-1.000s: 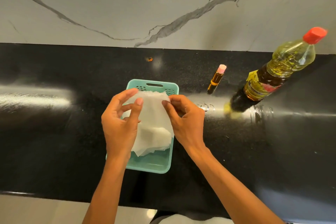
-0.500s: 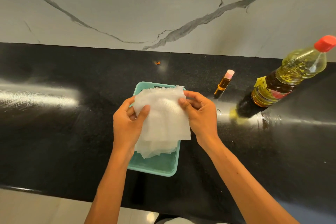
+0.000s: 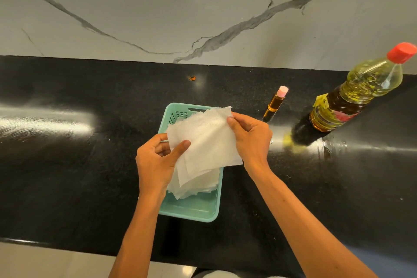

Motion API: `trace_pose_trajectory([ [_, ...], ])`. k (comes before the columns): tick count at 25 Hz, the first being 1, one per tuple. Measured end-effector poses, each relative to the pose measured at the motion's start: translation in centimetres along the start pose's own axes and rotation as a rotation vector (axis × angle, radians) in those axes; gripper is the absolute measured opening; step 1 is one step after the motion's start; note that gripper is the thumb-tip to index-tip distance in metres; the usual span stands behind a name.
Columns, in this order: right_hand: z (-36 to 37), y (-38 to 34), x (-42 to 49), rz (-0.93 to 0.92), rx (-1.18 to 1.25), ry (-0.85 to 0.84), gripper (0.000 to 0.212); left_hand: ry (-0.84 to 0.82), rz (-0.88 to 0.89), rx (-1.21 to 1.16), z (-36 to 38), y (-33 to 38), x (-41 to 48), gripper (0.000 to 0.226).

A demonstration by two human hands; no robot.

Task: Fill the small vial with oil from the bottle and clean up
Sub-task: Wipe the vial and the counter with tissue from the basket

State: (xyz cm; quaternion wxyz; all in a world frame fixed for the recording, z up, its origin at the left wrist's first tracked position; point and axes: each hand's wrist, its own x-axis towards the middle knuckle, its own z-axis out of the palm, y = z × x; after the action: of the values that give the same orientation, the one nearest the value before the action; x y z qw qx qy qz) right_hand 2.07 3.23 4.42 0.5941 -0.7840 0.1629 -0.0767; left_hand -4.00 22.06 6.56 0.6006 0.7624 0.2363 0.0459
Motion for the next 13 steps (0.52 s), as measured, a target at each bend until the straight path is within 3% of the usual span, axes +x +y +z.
trace_pose_trajectory([
  [3, -0.7, 0.7, 0.1, -0.031, -0.053, 0.047, 0.021, 0.058, 0.026, 0.050, -0.3, -0.9, 0.0, 0.028],
  [5, -1.4, 0.7, 0.2, -0.008, -0.034, 0.071, 0.017, 0.125, 0.104, 0.247, -0.3, -1.5, 0.1, 0.027],
  [10, -4.5, -0.3, -0.3, 0.078, 0.122, 0.051, 0.010, 0.180, 0.197, 0.810, 0.7, -1.0, -1.1, 0.066],
  [11, -5.1, -0.8, -0.5, 0.102, 0.162, 0.030, 0.010, 0.223, 0.313, 0.856, 1.1, -0.9, -1.7, 0.067],
  [13, -6.1, -2.0, -1.1, 0.170, 0.236, -0.044, 0.011, 0.202, 0.474, 0.688, 2.2, -0.1, -2.6, 0.063],
])
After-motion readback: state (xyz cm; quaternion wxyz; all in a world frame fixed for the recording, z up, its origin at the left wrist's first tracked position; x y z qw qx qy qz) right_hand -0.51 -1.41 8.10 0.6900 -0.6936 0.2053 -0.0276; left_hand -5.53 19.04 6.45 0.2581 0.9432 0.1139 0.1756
